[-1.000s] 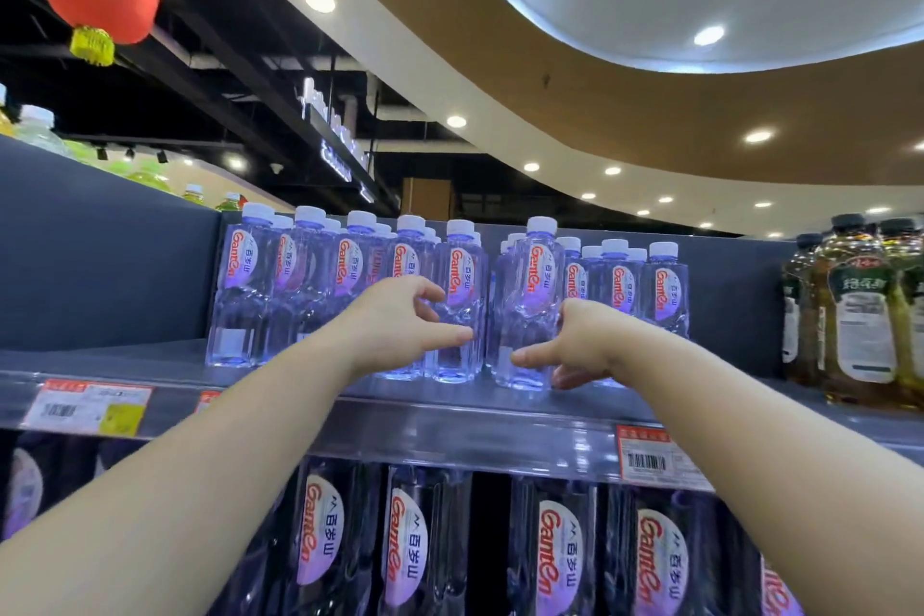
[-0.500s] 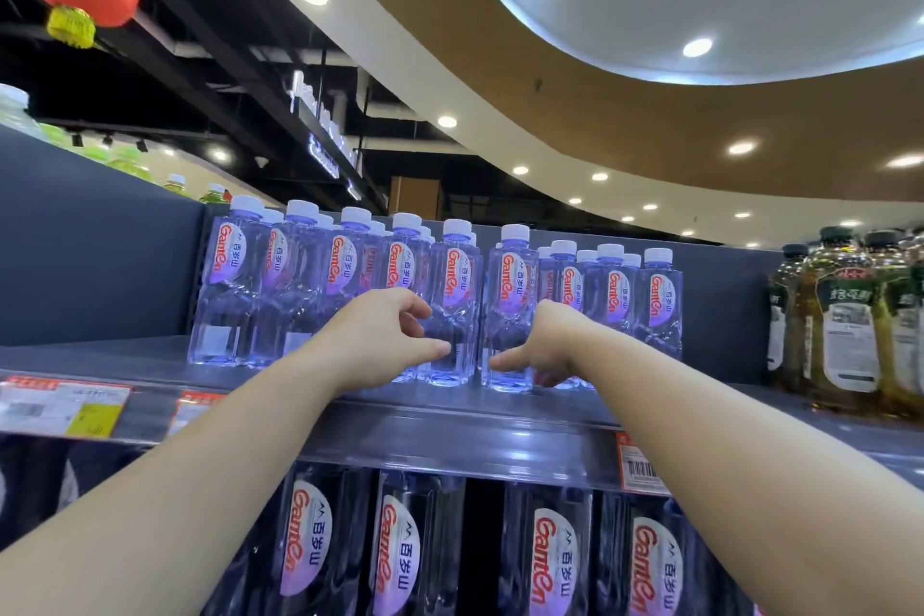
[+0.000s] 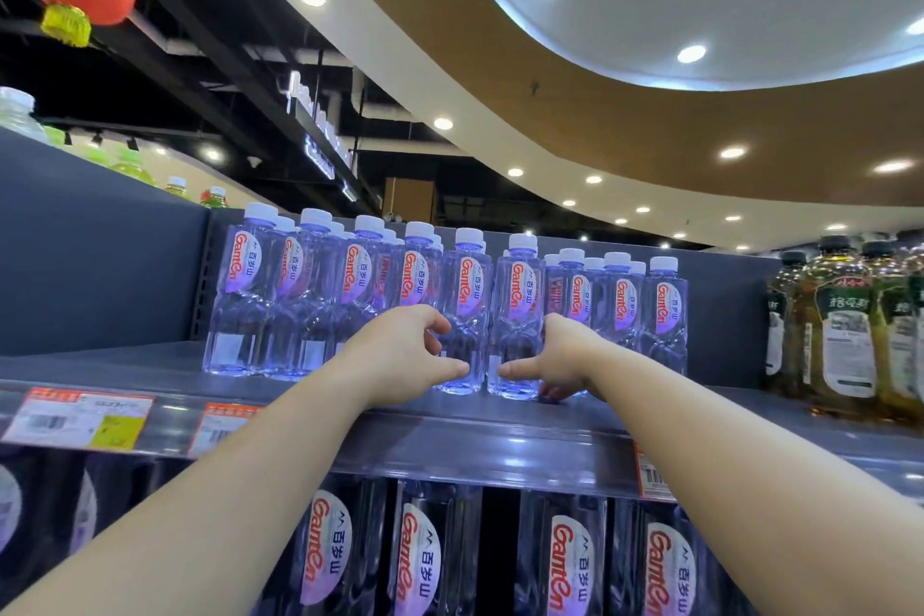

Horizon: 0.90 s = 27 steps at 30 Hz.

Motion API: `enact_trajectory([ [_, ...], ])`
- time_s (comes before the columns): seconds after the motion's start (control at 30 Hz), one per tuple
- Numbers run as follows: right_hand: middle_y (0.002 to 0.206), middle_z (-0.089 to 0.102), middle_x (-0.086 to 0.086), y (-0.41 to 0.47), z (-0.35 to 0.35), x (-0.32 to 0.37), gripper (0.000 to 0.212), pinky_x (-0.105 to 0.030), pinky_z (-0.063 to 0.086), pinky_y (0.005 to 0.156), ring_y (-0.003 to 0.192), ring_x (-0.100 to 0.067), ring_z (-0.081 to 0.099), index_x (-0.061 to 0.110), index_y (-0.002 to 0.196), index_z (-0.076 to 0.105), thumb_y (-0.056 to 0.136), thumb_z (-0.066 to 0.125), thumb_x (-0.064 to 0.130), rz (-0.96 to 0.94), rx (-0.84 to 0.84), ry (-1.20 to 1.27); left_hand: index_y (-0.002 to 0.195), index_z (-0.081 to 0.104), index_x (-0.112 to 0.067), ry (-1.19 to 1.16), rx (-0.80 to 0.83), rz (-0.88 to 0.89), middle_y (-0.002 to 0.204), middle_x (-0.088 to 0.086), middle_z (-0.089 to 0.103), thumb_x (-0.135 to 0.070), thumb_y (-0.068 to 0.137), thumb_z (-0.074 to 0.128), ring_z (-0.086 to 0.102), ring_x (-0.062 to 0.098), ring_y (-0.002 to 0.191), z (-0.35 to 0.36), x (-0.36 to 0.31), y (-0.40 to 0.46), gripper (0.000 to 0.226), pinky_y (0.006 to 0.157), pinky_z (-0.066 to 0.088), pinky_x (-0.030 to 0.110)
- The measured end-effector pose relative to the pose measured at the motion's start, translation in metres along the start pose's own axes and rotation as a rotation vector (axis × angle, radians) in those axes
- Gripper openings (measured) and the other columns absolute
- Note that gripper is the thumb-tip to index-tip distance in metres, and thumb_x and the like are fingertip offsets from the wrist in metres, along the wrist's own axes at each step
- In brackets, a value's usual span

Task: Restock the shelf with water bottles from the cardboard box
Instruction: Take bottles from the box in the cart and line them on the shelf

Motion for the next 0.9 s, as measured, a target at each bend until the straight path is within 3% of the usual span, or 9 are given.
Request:
enact_trajectory([
  [0.17, 0.103, 0.062, -0.01, -0.008, -0.009, -0.008, 0.084, -0.043, 0.06, 0.08, 0.087, -0.026, 0.07, 0.007, 0.133, 0.038, 0.074, 0.077, 0.051, 0.044, -0.013, 0.071, 0.131, 0.054, -0.023, 0.031, 0.031, 0.006, 0.106, -0.009, 0.061, -0.046, 0.082, 0.073, 0.061, 0.014, 0.102, 0.002, 0.002, 0.003, 0.057, 0.097, 0.049, 0.035],
  [0.23, 0.111, 0.06, -0.008, -0.021, -0.022, -0.008, 0.084, -0.042, 0.057, 0.088, 0.098, -0.026, 0.067, 0.009, 0.14, 0.037, 0.079, 0.068, 0.058, 0.016, -0.089, 0.024, 0.131, 0.054, -0.022, 0.054, 0.028, 0.0, 0.107, -0.008, 0.06, -0.046, 0.083, 0.071, 0.061, 0.016, 0.104, 0.0, -0.001, 0.0, 0.056, 0.097, 0.048, 0.034],
  [0.33, 0.14, 0.051, -0.008, -0.048, -0.039, -0.008, 0.079, -0.037, 0.043, 0.098, 0.122, -0.027, 0.054, 0.013, 0.147, 0.032, 0.088, 0.055, 0.059, -0.069, -0.204, -0.044, 0.132, 0.053, -0.021, 0.109, -0.015, -0.006, 0.107, -0.008, 0.058, -0.049, 0.087, 0.066, 0.059, 0.018, 0.106, -0.005, -0.015, -0.008, 0.054, 0.097, 0.047, 0.036],
  [0.43, 0.145, 0.047, -0.005, -0.077, -0.046, -0.022, 0.074, -0.038, 0.042, 0.099, 0.127, -0.025, 0.049, 0.017, 0.148, 0.031, 0.091, 0.047, 0.061, -0.146, -0.265, -0.069, 0.134, 0.052, -0.02, 0.159, -0.091, 0.028, 0.114, -0.004, 0.061, -0.052, 0.09, 0.059, 0.058, 0.02, 0.107, 0.002, -0.046, -0.023, 0.056, 0.094, 0.048, 0.038],
  [0.6, 0.146, 0.047, -0.003, -0.14, -0.074, -0.075, 0.064, -0.046, 0.032, 0.111, 0.139, -0.027, 0.034, 0.018, 0.144, 0.041, 0.095, 0.036, 0.059, -0.227, -0.433, -0.306, 0.137, 0.051, -0.017, 0.275, -0.159, 0.172, 0.135, 0.007, 0.059, -0.056, 0.091, 0.052, 0.05, 0.03, 0.127, 0.058, -0.128, -0.06, 0.06, 0.103, 0.043, 0.043],
  [0.73, 0.161, 0.02, -0.004, -0.209, -0.114, -0.156, 0.062, -0.048, 0.008, 0.118, 0.15, -0.027, 0.006, 0.017, 0.152, 0.025, 0.1, 0.025, 0.053, -0.139, -0.457, -0.512, 0.146, 0.039, -0.013, 0.417, -0.129, 0.267, 0.15, 0.009, 0.044, -0.052, 0.096, 0.041, 0.035, 0.032, 0.14, 0.137, -0.221, -0.101, 0.064, 0.114, 0.028, 0.046],
  [0.9, 0.163, 0.011, -0.003, -0.305, -0.177, -0.291, 0.064, -0.05, 0.003, 0.118, 0.15, -0.026, 0.0, 0.017, 0.154, 0.017, 0.1, 0.024, 0.052, 0.057, -0.437, -0.594, 0.153, 0.027, -0.015, 0.355, -0.019, 0.365, 0.161, 0.009, 0.026, -0.051, 0.098, 0.037, 0.017, 0.032, 0.149, 0.247, -0.354, -0.155, 0.066, 0.119, 0.015, 0.052],
])
Point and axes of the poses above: each hand's wrist, its own y-axis towards the middle knuckle, its own z-axis out of the palm, x = y × z, the point moved 6 cm from there along y, towards the middle knuckle
